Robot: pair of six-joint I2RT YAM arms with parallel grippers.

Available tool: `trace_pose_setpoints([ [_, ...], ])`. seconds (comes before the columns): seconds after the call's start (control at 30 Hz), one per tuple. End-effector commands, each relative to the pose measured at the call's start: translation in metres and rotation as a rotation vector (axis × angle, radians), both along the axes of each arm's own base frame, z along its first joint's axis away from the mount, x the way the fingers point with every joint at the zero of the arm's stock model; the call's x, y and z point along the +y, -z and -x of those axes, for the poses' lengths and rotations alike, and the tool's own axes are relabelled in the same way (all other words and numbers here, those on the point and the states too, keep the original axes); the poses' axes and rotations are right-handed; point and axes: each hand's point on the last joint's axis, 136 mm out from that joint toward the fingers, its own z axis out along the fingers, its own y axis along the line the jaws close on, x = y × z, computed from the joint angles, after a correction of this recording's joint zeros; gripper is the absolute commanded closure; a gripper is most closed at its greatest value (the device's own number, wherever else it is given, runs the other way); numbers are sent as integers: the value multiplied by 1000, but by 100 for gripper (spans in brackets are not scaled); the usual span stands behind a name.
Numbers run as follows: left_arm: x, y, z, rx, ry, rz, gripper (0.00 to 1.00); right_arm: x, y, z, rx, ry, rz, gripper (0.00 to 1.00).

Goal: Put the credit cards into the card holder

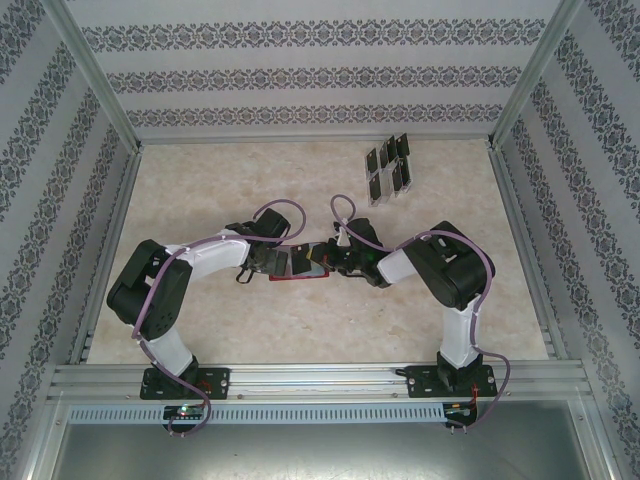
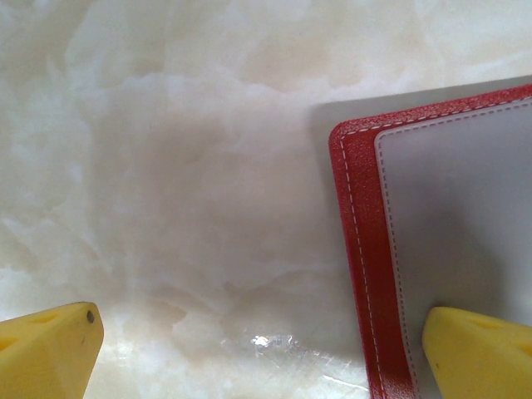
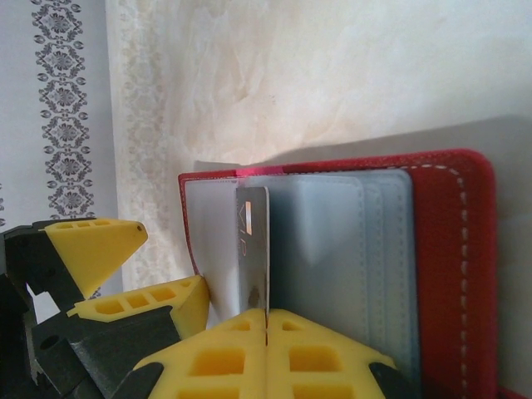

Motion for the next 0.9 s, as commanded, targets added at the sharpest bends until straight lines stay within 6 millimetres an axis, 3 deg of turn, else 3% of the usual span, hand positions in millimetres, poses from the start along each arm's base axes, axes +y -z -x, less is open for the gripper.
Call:
trace_pose_setpoints([
  [0.0,16,19,27,100,0,-79,0,3,14,7,16,-19,57,100],
  [0.53,13,20,28,99,3,-75,0,9,17,12,29,-49,74,100],
  [0.7,11,20,28,103,-4,-59,0,8,9,12,17,-58,79,73],
  [0.87,8,16,26,98,-13,-40,0,5,-6,12,-1,-66,91,54],
])
